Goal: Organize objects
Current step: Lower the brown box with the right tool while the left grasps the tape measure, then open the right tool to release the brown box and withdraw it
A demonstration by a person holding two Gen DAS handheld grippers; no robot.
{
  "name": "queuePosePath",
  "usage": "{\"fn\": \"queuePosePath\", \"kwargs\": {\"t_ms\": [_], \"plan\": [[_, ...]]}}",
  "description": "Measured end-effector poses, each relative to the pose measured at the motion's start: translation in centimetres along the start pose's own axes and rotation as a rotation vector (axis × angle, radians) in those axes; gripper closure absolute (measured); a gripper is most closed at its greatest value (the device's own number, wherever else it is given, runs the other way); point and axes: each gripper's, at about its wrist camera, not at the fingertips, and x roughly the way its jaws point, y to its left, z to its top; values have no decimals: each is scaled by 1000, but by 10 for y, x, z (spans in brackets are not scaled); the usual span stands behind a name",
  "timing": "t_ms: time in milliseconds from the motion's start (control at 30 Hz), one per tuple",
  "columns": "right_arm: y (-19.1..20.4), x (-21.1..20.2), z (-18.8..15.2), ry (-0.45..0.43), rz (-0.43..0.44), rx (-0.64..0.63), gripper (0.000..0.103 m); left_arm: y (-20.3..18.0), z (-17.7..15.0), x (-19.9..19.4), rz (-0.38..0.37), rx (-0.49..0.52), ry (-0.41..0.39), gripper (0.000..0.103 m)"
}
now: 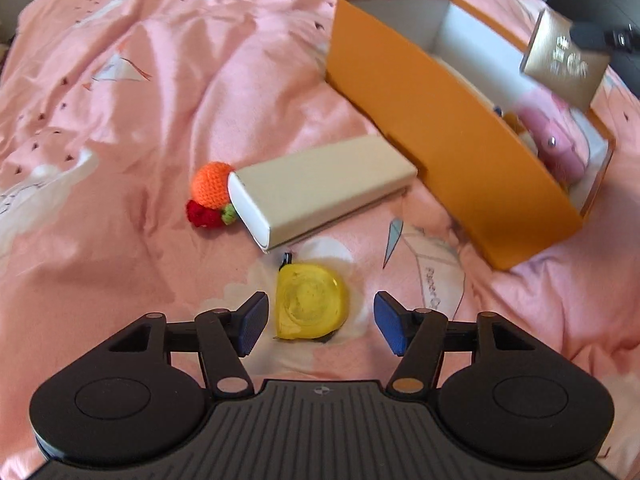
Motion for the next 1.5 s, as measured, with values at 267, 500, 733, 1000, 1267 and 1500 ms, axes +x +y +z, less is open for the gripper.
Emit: {"fn": "queuePosePath", "kwargs": {"t_ms": [267,500,733,1000,1267,1500], "plan": [[-45,22,1,28,-66,87,54,20,9,36,-61,-52,95,27],[-63,56,6,60,-82,126,54,25,15,59,-103,-102,173,44],[-74,101,8,109,-122,167,54,20,17,44,-75,-147,152,45],[-71,139,2,144,-149,187,54,18,44,0,-105,-242,10,45],[-72,160,-5,205,-136,203,54,2,89,-21,-115,-226,-98,45],[-78,152,-6,214,-80,244,54,-17,118,-21,-107,-171,-124,44]]}}
